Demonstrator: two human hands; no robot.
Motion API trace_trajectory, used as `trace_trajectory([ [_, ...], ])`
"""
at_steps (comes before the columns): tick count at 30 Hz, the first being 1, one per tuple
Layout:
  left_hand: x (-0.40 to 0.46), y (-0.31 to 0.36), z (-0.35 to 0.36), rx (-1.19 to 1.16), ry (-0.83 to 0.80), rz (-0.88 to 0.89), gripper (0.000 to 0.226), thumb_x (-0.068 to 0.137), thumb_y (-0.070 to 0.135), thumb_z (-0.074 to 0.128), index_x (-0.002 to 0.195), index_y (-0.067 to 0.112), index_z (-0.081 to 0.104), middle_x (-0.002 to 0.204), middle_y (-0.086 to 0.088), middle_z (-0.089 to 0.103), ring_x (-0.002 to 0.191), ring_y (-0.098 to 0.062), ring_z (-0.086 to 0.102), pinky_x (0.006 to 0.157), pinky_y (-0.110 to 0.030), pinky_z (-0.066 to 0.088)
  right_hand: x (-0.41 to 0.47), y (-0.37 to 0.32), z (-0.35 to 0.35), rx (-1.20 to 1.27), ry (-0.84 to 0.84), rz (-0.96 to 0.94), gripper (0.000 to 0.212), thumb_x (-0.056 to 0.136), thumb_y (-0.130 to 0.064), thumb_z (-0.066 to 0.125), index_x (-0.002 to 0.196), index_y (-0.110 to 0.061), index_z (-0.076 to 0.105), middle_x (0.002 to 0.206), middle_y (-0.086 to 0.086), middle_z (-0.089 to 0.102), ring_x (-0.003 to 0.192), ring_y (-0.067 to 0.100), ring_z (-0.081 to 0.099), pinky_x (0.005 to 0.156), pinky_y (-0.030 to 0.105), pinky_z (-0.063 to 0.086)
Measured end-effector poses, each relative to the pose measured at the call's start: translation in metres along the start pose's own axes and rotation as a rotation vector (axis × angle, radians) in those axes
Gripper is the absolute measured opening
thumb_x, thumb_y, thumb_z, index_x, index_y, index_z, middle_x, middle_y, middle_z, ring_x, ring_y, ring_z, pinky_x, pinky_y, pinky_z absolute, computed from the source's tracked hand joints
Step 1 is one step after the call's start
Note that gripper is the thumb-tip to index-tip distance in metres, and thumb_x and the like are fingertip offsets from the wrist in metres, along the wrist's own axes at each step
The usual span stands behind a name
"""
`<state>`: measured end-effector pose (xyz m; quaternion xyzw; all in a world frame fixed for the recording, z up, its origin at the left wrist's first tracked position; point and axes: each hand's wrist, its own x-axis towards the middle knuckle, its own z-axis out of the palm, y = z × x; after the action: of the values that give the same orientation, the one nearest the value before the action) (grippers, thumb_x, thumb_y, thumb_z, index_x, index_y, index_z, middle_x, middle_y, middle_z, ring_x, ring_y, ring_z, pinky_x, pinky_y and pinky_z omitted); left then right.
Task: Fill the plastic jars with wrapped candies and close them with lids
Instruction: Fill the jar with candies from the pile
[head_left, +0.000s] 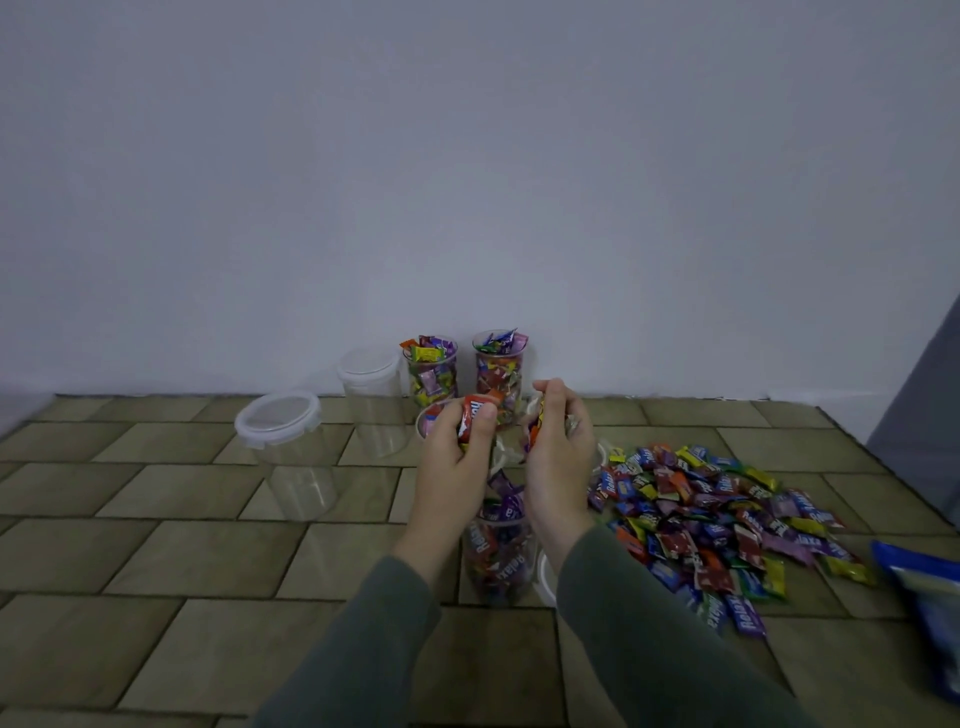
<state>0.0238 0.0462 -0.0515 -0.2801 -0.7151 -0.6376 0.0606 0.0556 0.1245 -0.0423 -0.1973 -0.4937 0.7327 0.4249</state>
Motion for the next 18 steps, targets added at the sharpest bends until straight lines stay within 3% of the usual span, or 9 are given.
trace_trajectory([
  [3, 0.0, 0.0, 0.0, -0.001, 0.003, -0.01, 0.014, 0.096, 0.039, 0.047, 0.089, 0.035, 0.058, 0.086, 0.013, 0.061, 0.08, 0.009, 0.057, 0.071, -0.01, 0.046, 0.001, 0.0, -0.001, 0.027, 0.006, 0.005, 0.023, 0.099, -0.033, 0.048, 0.091, -0.022, 0.066, 0.077, -0.003, 0.061, 0.07, 0.009, 0.055, 0.065, 0.025, 0.045],
  [10, -0.001, -0.006, 0.0, -0.01, -0.059, 0.023, 0.01, 0.091, 0.014, 0.064, 0.099, 0.018, 0.066, 0.091, 0.009, 0.067, 0.087, 0.0, 0.063, 0.075, -0.014, 0.051, -0.001, -0.006, -0.002, 0.089, 0.002, 0.036, 0.024, 0.101, -0.029, 0.046, 0.091, -0.016, 0.063, 0.069, -0.002, 0.059, 0.056, 0.003, 0.055, 0.051, 0.018, 0.045],
  [14, 0.0, -0.008, 0.0, -0.016, -0.075, 0.005, 0.009, 0.09, 0.014, 0.065, 0.097, 0.019, 0.066, 0.088, 0.004, 0.068, 0.084, -0.009, 0.064, 0.076, -0.024, 0.056, -0.002, -0.009, -0.002, 0.1, 0.012, 0.029, 0.023, 0.101, -0.026, 0.046, 0.093, -0.012, 0.062, 0.062, -0.006, 0.059, 0.049, 0.0, 0.053, 0.045, 0.015, 0.042],
  [18, -0.007, -0.009, 0.0, -0.185, 0.09, -0.059, 0.009, 0.096, 0.018, 0.057, 0.097, 0.017, 0.066, 0.089, 0.008, 0.067, 0.083, -0.006, 0.064, 0.072, -0.021, 0.054, -0.003, -0.008, -0.003, 0.05, 0.018, 0.026, 0.024, 0.101, -0.03, 0.046, 0.094, -0.015, 0.063, 0.058, -0.01, 0.059, 0.048, 0.0, 0.052, 0.044, 0.014, 0.04],
])
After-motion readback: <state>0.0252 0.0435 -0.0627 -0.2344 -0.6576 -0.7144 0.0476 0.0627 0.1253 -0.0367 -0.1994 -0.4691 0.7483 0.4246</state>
